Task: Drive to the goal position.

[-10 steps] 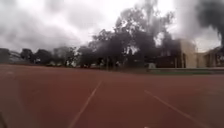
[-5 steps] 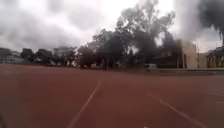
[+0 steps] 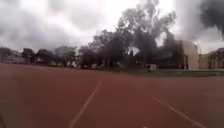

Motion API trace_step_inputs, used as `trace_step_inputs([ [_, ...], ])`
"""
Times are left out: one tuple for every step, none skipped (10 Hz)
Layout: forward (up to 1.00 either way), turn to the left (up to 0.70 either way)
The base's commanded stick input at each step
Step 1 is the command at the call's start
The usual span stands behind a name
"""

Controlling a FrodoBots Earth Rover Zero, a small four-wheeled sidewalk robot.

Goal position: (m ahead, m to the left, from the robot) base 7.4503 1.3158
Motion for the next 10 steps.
trace_step_inputs([
  [0.67,0.0],
  [0.67,0.0],
  [0.67,0.0],
  [0.67,0.0],
  [0.67,0.0],
  [0.67,0.0],
  [0.67,0.0],
  [0.67,0.0],
  [0.67,0.0],
  [0.67,0.0],
])
